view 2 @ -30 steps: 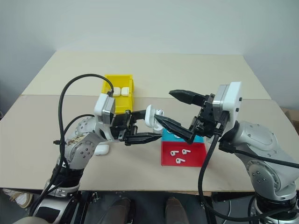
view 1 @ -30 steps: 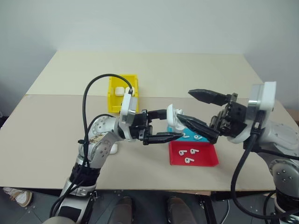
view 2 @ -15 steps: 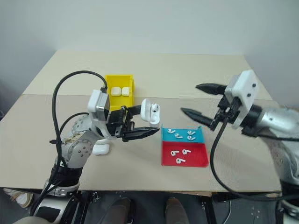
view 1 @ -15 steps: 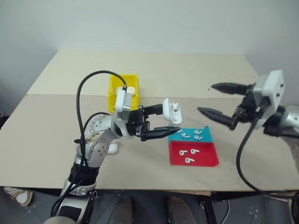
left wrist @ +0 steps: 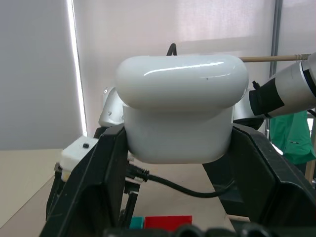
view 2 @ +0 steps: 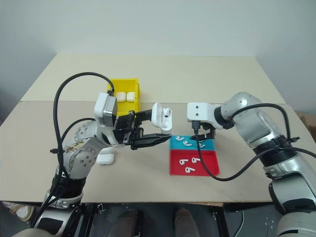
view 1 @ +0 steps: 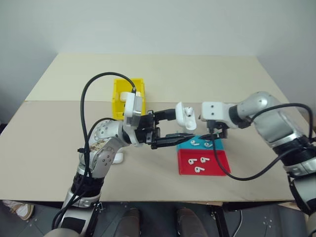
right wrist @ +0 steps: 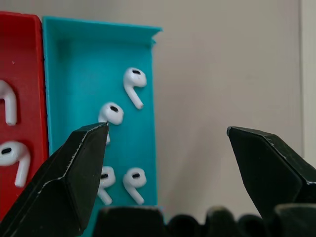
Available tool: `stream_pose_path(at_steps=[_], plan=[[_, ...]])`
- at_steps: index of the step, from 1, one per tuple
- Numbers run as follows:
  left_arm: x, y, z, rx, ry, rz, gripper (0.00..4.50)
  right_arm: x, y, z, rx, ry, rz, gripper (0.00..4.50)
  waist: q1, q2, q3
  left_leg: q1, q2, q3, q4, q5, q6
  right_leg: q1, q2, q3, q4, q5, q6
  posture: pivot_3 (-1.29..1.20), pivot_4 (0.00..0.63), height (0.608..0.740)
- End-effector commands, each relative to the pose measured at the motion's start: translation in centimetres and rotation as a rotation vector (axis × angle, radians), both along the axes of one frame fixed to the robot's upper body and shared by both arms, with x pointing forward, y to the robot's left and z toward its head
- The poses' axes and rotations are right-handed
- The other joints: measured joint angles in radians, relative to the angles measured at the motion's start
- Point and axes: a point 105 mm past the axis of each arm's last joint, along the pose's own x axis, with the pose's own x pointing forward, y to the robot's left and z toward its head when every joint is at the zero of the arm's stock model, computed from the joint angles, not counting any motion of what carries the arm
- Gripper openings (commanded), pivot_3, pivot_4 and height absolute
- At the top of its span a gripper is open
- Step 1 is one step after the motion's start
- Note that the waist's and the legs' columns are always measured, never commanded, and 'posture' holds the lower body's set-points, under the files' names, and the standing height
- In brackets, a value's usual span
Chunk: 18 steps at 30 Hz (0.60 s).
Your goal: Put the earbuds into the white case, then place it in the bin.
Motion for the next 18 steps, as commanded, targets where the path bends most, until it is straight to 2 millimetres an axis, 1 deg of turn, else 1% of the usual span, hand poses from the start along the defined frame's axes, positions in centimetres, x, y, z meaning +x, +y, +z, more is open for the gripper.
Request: stream_pose_path(at_steps=[1,2,3,11,18], plan=[[-0.7,0.2,0.9,-0.027,-0.048,-0.006,2.76,0.8,0.1,0.5,-0.050,0.005,0.008,3.48,0.004,0.000,0.000,0.000,0.000,0.000,0.000,0.000,0.000,0.000,0.000,0.000,0.000,0.000,0.000,0.00,0.150,0.740],[-0.7,0.2,0.9,-0.027,-0.049,-0.004,2.76,0.9,0.2,0.3,-0.065,0.013,0.013,3.12,0.006,0.000,0.000,0.000,0.000,0.000,0.000,0.000,0.000,0.000,0.000,0.000,0.000,0.000,0.000,0.00,0.150,0.740],[-0.6,0.3,0.9,-0.028,-0.049,-0.002,2.76,1.0,0.3,0.1,-0.077,0.027,0.015,2.84,0.007,0.000,0.000,0.000,0.000,0.000,0.000,0.000,0.000,0.000,0.000,0.000,0.000,0.000,0.000,0.00,0.150,0.740],[-0.5,0.5,0.9,-0.028,-0.053,0.025,2.76,1.1,0.4,-0.2,-0.144,0.116,0.010,2.84,0.008,0.000,0.000,0.000,0.000,-0.001,0.000,0.000,0.000,0.000,0.000,-0.001,0.000,0.000,0.000,0.00,0.150,0.740],[-0.6,0.6,0.9,-0.030,-0.054,0.035,2.76,0.8,1.2,-0.5,-0.150,0.162,0.018,2.84,0.006,0.000,0.000,0.001,0.000,-0.001,0.000,0.000,0.000,0.000,0.000,-0.001,0.001,0.000,0.000,0.00,0.150,0.740]])
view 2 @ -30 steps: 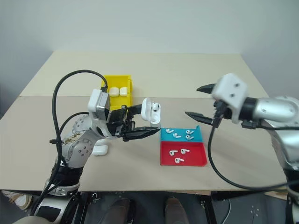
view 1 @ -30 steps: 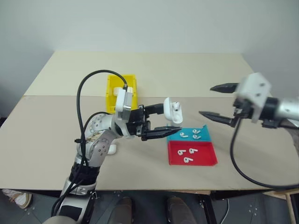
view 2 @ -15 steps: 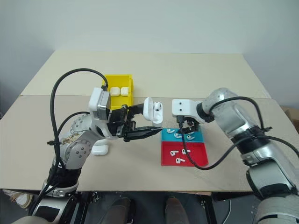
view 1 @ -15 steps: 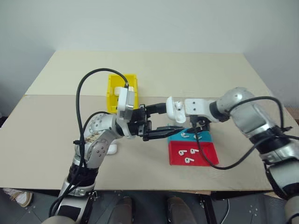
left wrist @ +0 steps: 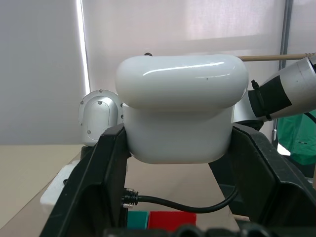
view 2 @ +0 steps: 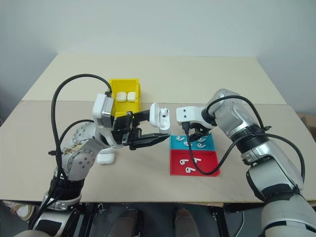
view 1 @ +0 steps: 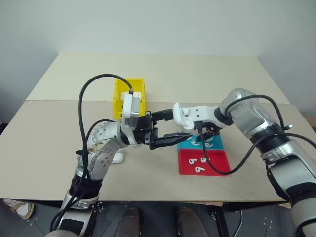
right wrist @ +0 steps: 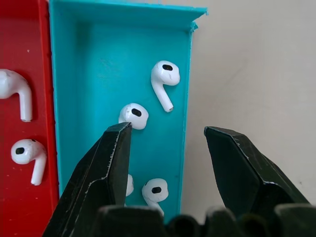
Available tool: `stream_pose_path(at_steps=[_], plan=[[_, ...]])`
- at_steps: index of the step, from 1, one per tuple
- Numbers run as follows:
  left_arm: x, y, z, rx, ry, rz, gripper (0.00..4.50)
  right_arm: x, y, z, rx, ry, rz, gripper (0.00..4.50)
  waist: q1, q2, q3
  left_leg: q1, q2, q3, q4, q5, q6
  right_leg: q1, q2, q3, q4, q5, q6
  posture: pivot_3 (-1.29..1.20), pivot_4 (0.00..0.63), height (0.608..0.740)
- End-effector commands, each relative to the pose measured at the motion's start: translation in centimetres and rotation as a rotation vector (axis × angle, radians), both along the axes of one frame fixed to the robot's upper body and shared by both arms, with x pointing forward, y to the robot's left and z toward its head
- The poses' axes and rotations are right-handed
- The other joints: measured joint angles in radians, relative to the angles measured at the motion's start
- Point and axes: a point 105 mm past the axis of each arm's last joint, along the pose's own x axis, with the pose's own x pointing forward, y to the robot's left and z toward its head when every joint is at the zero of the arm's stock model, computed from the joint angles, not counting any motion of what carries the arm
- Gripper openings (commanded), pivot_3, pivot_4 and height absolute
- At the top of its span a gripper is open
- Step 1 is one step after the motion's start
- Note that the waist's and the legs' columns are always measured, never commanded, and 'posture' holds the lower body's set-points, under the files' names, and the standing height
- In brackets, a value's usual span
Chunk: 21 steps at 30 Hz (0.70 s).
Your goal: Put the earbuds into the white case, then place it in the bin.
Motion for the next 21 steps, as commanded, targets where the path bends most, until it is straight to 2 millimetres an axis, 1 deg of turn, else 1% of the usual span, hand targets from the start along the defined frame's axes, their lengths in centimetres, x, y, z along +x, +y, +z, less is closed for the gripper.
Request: stream_pose_path(at_steps=[1,5,12,21], plan=[[-0.7,0.2,1.0,-0.027,-0.056,0.003,2.76,-0.2,0.6,0.5,0.000,-0.006,0.017,2.84,0.000,0.000,0.000,0.000,0.000,0.000,0.000,0.000,0.000,0.000,0.000,0.000,0.000,0.000,0.000,0.00,0.150,0.740],[-0.7,0.2,1.0,-0.027,-0.056,0.005,2.76,-0.2,0.5,-0.3,-0.023,0.005,0.004,2.84,0.000,0.000,0.000,0.000,0.000,0.000,0.000,0.000,0.000,0.000,0.000,0.000,0.000,0.000,0.000,0.00,0.150,0.740],[-0.8,0.2,1.0,-0.028,-0.055,0.004,2.76,-0.7,0.4,-0.9,-0.023,0.023,-0.006,2.84,0.001,0.000,0.000,0.000,0.000,0.000,0.000,0.000,0.000,0.000,0.000,0.000,0.000,0.000,0.000,0.00,0.150,0.740],[-0.7,0.1,1.0,-0.028,-0.054,0.001,2.76,-1.2,0.8,-1.6,-0.016,0.037,-0.004,2.84,0.000,0.000,0.000,0.000,0.000,0.000,0.000,0.000,0.000,0.000,0.000,0.000,0.000,0.000,0.000,0.00,0.150,0.740]])
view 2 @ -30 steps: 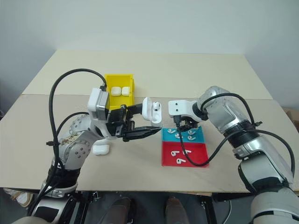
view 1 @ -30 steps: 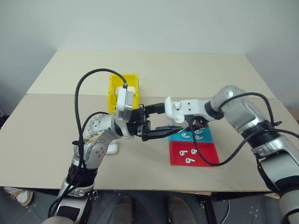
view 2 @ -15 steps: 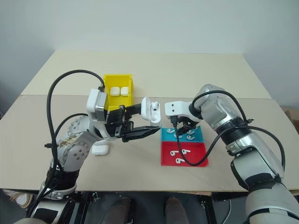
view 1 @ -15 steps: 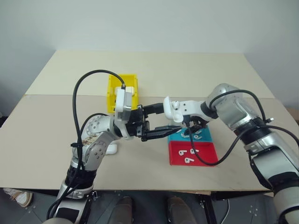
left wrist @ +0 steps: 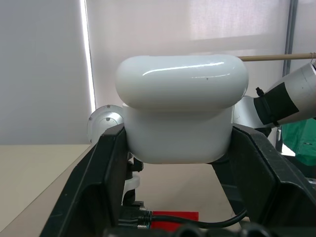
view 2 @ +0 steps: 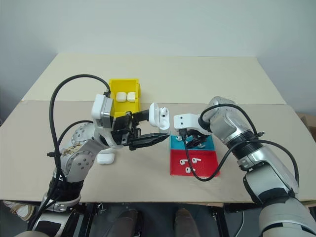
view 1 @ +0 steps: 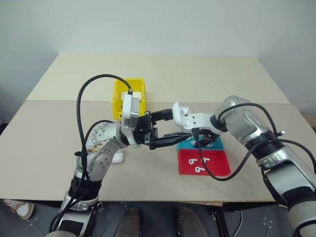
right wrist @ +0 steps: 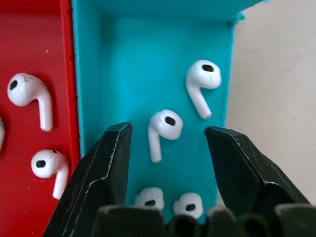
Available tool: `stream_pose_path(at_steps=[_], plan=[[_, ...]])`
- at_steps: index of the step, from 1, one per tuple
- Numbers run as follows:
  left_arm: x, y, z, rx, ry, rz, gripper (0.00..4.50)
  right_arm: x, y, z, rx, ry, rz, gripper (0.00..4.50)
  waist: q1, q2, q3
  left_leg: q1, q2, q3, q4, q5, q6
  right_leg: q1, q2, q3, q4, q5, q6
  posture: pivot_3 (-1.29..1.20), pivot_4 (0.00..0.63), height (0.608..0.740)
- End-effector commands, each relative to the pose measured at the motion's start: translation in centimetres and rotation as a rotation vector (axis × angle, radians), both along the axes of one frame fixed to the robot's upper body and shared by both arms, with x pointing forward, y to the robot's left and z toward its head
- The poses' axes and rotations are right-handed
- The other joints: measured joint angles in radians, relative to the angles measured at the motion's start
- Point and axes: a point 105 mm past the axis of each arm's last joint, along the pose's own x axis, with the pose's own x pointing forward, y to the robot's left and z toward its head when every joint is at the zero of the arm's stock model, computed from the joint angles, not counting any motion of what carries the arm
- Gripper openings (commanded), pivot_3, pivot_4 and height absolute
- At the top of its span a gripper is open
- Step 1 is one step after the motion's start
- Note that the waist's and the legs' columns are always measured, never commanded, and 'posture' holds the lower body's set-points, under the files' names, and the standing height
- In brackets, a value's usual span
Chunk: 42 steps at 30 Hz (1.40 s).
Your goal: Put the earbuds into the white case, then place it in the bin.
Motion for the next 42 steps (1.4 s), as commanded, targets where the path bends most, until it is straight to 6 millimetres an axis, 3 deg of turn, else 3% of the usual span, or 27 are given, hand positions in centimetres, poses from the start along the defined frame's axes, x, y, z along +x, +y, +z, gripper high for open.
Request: stream_pose_path(at_steps=[1,28,31,36,42], plan=[[-0.7,0.0,1.1,-0.026,-0.057,-0.015,2.76,-0.2,0.4,0.7,0.009,-0.016,0.021,2.84,0.000,0.000,0.000,0.000,0.000,0.000,0.000,0.000,0.000,0.000,0.000,0.000,0.000,0.000,0.000,0.00,0.150,0.740],[-1.1,0.1,0.8,-0.033,-0.042,-0.009,2.76,-0.2,-0.1,-1.4,-0.063,-0.004,0.027,2.84,0.000,0.000,0.000,0.002,0.000,0.000,0.000,0.000,0.000,0.002,0.000,0.000,0.000,0.000,0.000,0.00,0.150,0.740],[-1.1,0.0,0.8,-0.035,-0.042,-0.011,2.76,-0.3,-0.2,-1.5,-0.068,-0.002,0.024,2.25,0.000,0.000,0.000,0.002,0.000,0.000,0.000,0.000,0.000,0.002,0.000,0.000,0.000,0.000,0.000,0.00,0.150,0.740],[-1.1,0.0,0.9,-0.037,-0.040,-0.014,2.76,-0.3,-0.2,-1.6,-0.067,0.000,0.025,0.72,0.000,0.000,0.000,0.004,0.000,0.000,0.000,0.000,0.000,0.004,0.000,0.000,0.000,0.000,0.000,0.00,0.150,0.740],[-1.0,0.0,0.9,-0.041,-0.040,-0.016,2.76,-0.1,-0.2,-1.4,-0.049,-0.004,0.009,0.67,0.000,0.000,0.000,0.004,0.000,0.000,0.000,0.000,0.000,0.004,0.000,0.000,0.000,0.000,0.000,0.00,0.150,0.740]])
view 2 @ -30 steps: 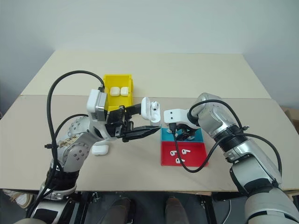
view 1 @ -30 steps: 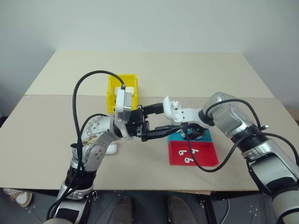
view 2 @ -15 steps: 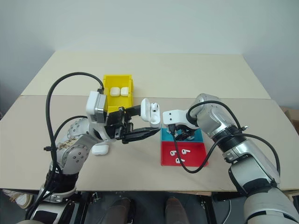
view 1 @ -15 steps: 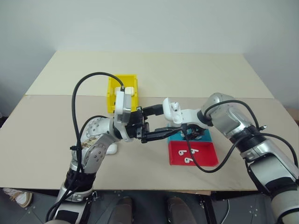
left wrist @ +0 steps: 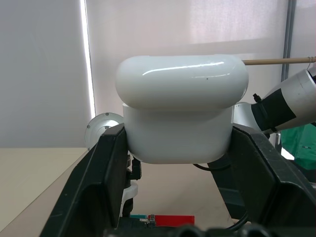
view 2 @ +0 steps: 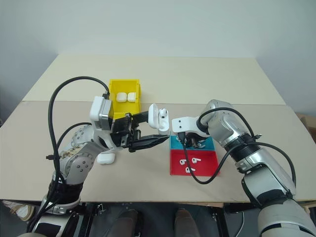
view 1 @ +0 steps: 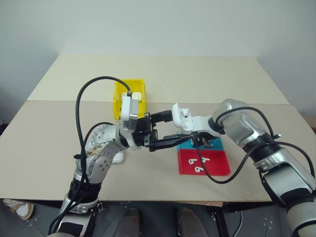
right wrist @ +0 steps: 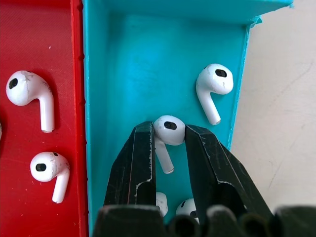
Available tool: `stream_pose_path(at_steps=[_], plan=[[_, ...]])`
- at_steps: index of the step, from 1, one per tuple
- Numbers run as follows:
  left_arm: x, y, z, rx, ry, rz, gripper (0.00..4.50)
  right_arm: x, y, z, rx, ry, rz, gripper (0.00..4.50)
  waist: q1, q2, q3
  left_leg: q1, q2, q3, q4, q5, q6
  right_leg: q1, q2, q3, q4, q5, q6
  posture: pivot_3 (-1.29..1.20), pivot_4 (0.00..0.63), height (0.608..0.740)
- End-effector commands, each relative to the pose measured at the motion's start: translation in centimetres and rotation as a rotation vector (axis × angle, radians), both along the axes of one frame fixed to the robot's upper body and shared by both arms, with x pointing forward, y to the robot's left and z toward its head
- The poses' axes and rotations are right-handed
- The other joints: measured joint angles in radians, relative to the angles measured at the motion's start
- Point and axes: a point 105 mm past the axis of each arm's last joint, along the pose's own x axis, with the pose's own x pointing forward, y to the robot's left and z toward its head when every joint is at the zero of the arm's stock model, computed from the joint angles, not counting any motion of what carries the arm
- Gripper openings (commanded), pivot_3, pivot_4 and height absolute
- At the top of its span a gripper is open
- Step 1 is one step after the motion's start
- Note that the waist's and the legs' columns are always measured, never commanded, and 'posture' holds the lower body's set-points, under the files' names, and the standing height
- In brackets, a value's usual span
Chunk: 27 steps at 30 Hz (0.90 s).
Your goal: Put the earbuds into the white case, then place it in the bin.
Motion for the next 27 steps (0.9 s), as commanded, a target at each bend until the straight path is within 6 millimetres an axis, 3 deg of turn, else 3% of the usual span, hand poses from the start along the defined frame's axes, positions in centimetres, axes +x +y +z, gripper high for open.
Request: stream_pose_path(at_steps=[1,10,14,19,22,27], plan=[[-0.5,-0.1,1.0,-0.025,-0.047,-0.013,2.76,-0.1,-0.4,-0.8,-0.004,0.023,-0.030,0.67,0.000,0.000,0.000,0.000,0.000,0.000,0.000,0.000,0.000,0.000,0.000,0.000,0.000,0.000,0.000,0.00,0.150,0.740],[-0.4,-0.2,1.0,-0.022,-0.046,-0.047,2.76,-0.6,-3.1,3.8,0.323,0.056,-0.254,0.67,0.005,0.000,0.000,-0.004,0.000,0.000,0.000,0.000,0.000,-0.002,-0.001,0.000,-0.001,0.000,0.000,0.00,0.150,0.740],[-0.1,-0.2,1.1,-0.021,-0.046,-0.057,2.76,-1.2,-3.8,7.4,0.673,0.056,-0.365,0.67,0.005,0.000,0.000,-0.004,0.000,-0.001,0.000,0.000,0.000,-0.002,0.000,-0.001,-0.001,0.000,0.000,0.00,0.150,0.740],[0.0,-0.1,1.2,-0.021,-0.043,-0.063,2.76,-3.5,-4.7,11.4,1.179,0.108,-0.442,0.67,0.003,0.000,0.000,-0.003,0.000,-0.001,0.000,0.000,0.000,-0.002,0.000,-0.001,-0.001,0.000,0.000,0.00,0.150,0.740],[0.1,0.0,1.2,-0.018,-0.041,-0.064,2.76,-5.6,-4.7,12.2,1.424,0.151,-0.420,0.67,0.005,0.000,0.000,-0.004,0.000,-0.002,0.000,0.000,0.000,-0.002,0.000,-0.001,-0.001,0.000,0.000,0.00,0.150,0.740],[0.3,-0.1,1.2,-0.015,-0.036,-0.062,2.76,-8.8,-2.4,11.6,1.644,0.167,-0.376,0.67,0.001,0.000,0.000,-0.004,0.000,-0.002,-0.001,0.000,0.000,-0.002,0.000,0.000,0.000,0.000,0.000,0.00,0.150,0.740]])
